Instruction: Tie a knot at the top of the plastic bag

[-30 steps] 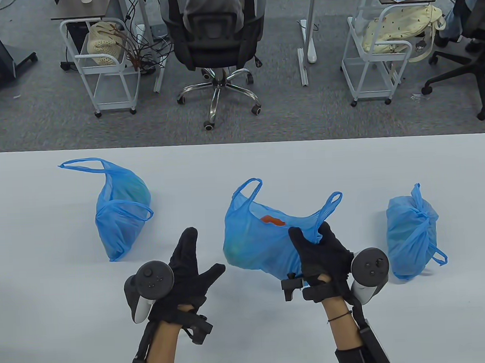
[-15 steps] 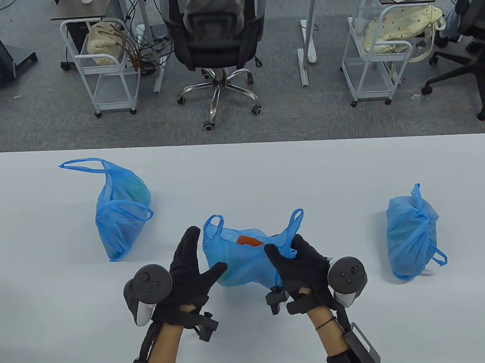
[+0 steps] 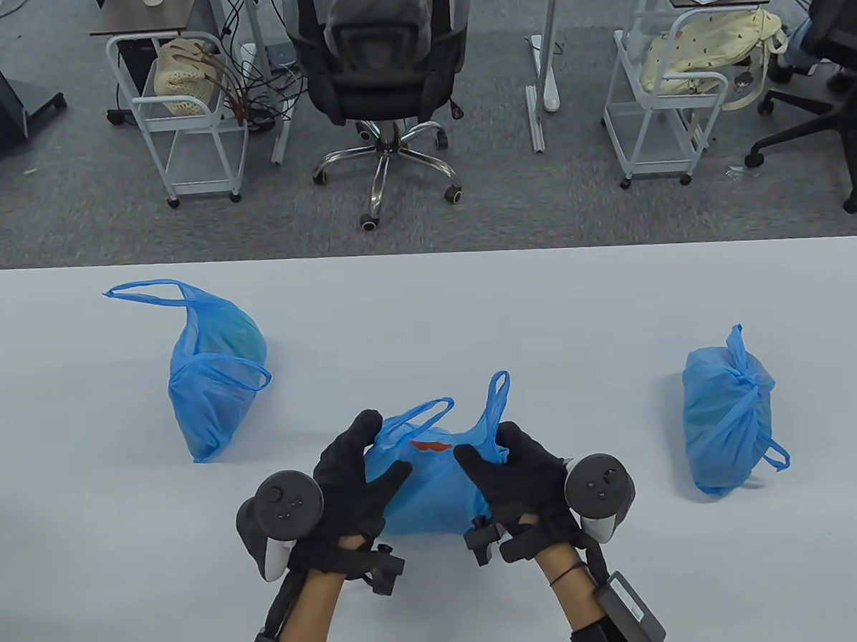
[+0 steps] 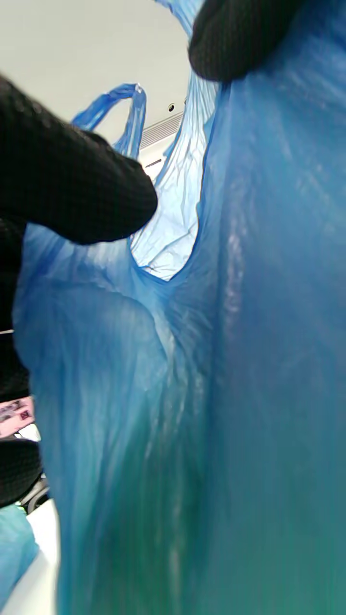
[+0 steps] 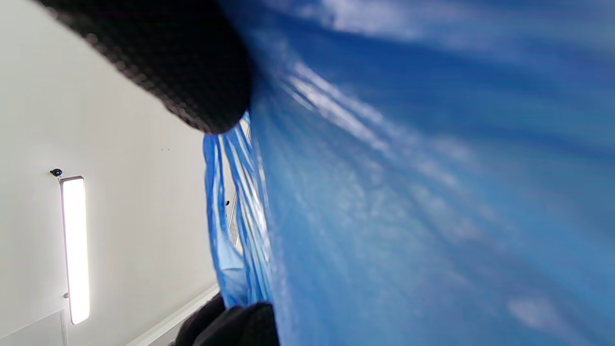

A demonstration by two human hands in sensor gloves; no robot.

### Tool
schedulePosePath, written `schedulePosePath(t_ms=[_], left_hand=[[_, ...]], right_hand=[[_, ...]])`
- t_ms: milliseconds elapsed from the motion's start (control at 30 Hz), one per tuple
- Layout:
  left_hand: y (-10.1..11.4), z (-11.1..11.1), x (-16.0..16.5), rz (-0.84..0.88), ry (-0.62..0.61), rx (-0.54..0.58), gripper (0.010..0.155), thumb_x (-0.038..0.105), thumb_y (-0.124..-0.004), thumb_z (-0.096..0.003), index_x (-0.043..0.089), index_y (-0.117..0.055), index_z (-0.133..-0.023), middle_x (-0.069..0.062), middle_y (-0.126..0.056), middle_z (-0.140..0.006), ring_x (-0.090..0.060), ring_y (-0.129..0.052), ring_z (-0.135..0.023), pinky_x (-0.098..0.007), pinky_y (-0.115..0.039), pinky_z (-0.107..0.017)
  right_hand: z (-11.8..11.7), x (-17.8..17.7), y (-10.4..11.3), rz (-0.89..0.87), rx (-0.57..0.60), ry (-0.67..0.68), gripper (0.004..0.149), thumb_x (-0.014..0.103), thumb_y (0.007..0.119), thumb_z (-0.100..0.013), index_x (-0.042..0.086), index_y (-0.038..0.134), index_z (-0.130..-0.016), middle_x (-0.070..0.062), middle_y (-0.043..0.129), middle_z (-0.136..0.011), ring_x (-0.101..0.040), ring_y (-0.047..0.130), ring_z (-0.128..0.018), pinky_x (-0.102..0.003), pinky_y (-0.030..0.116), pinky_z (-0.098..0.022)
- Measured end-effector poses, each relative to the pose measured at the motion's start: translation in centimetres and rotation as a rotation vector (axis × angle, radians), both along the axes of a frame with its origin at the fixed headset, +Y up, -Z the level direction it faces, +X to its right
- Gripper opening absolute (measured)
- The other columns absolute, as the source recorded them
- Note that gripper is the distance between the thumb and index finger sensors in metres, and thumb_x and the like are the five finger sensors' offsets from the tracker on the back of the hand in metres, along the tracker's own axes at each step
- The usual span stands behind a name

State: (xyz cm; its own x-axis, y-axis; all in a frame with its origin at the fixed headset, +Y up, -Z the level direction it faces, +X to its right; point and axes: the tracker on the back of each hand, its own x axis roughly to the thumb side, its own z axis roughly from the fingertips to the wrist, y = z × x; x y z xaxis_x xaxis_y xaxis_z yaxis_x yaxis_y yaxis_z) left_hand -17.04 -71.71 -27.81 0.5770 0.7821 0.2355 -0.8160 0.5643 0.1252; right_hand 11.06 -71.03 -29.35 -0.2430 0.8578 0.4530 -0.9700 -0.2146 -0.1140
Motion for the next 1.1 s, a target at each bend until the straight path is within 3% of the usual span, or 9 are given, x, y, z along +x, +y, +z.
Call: schedulePosePath(t_ms=[167, 300, 367, 400, 500, 600, 767, 867, 1100], left_hand=[[0.3, 0.2, 0.5, -0.020, 0.000, 0.034, 0.057, 0.041, -0.093, -0.0464, 0.034, -0.074, -0.100, 0.015, -0.095, -0.070, -0.019, -0.094, -0.083, -0.065, -0.063, -0.072], [0.2, 0.1, 0.5, 0.016, -0.027, 0.019, 0.037, 0.042, -0.087, -0.0502, 0.039, -0.085, -0.087, 0.014, -0.095, -0.066, -0.020, -0.093, -0.080, -0.064, -0.063, -0.072], [0.1, 0.1, 0.3, 0.039, -0.037, 0.019, 0.035, 0.044, -0.083, -0.0515, 0.042, -0.084, -0.086, 0.015, -0.094, -0.068, -0.019, -0.092, -0.083, -0.063, -0.062, -0.073], [0.0, 0.1, 0.3, 0.056, -0.055, 0.012, 0.035, 0.045, -0.082, -0.0519, 0.044, -0.083, -0.087, 0.015, -0.094, -0.071, -0.020, -0.091, -0.085, -0.063, -0.062, -0.073], [-0.3, 0.0, 0.3, 0.155, -0.122, -0.029, 0.035, 0.046, -0.078, -0.0537, 0.046, -0.079, -0.089, 0.013, -0.091, -0.087, -0.022, -0.086, -0.094, -0.063, -0.059, -0.075], [-0.7, -0.1, 0.4, 0.267, -0.206, -0.076, 0.036, 0.046, -0.075, -0.0556, 0.047, -0.075, -0.092, 0.009, -0.085, -0.101, -0.024, -0.081, -0.100, -0.064, -0.057, -0.076], [-1.1, -0.2, 0.7, 0.447, -0.304, -0.138, 0.037, 0.048, -0.068, -0.0575, 0.045, -0.069, -0.095, 0.009, -0.079, -0.111, -0.025, -0.075, -0.106, -0.066, -0.051, -0.077], [-1.3, -0.2, 0.7, 0.520, -0.323, -0.162, 0.038, 0.049, -0.066, -0.0577, 0.046, -0.067, -0.095, 0.011, -0.083, -0.109, -0.026, -0.072, -0.109, -0.067, -0.047, -0.078], [-1.6, -0.4, 0.9, 0.555, -0.350, -0.201, 0.038, 0.049, -0.063, -0.0578, 0.044, -0.065, -0.096, 0.015, -0.098, -0.090, -0.019, -0.082, -0.104, -0.067, -0.044, -0.078]], right_hand=[[-0.2, 0.2, 0.2, -0.002, -0.032, 0.022, 0.037, 0.030, 0.095, -0.043, 0.016, 0.077, -0.072, -0.008, 0.091, -0.070, -0.032, 0.102, -0.054, -0.060, 0.082, -0.044], [-0.3, 0.6, 0.2, -0.003, -0.038, 0.006, 0.043, 0.029, 0.094, -0.043, 0.014, 0.076, -0.079, -0.009, 0.091, -0.070, -0.032, 0.102, -0.055, -0.060, 0.082, -0.045], [-0.5, 0.7, 0.2, -0.020, -0.057, 0.011, 0.067, 0.030, 0.095, -0.042, 0.010, 0.063, -0.098, -0.005, 0.090, -0.069, -0.031, 0.102, -0.055, -0.059, 0.082, -0.045], [-0.6, 0.8, 0.1, -0.030, -0.070, 0.030, 0.071, 0.031, 0.095, -0.042, 0.012, 0.059, -0.101, -0.004, 0.090, -0.069, -0.031, 0.102, -0.056, -0.059, 0.081, -0.046], [-0.8, 0.9, -0.1, -0.093, -0.132, 0.105, 0.065, 0.033, 0.095, -0.044, 0.014, 0.067, -0.099, -0.007, 0.087, -0.073, -0.035, 0.095, -0.064, -0.064, 0.074, -0.051], [-0.8, 1.0, 0.2, -0.154, -0.141, 0.119, 0.047, 0.035, 0.094, -0.044, 0.021, 0.081, -0.088, -0.012, 0.081, -0.080, -0.040, 0.089, -0.071, -0.068, 0.068, -0.053], [-0.8, 1.1, 0.4, -0.257, -0.148, 0.174, 0.036, 0.033, 0.091, -0.047, 0.027, 0.081, -0.081, -0.017, 0.079, -0.094, -0.046, 0.085, -0.084, -0.069, 0.065, -0.056], [-1.0, 1.1, 0.3, -0.274, -0.152, 0.210, 0.036, 0.032, 0.088, -0.048, 0.028, 0.078, -0.083, -0.008, 0.093, -0.082, -0.039, 0.093, -0.080, -0.066, 0.066, -0.057], [-1.0, 0.3, 0.4, -0.192, -0.143, 0.278, 0.042, 0.027, 0.080, -0.050, 0.026, 0.071, -0.092, -0.002, 0.095, -0.069, -0.031, 0.100, -0.062, -0.065, 0.069, -0.054]])
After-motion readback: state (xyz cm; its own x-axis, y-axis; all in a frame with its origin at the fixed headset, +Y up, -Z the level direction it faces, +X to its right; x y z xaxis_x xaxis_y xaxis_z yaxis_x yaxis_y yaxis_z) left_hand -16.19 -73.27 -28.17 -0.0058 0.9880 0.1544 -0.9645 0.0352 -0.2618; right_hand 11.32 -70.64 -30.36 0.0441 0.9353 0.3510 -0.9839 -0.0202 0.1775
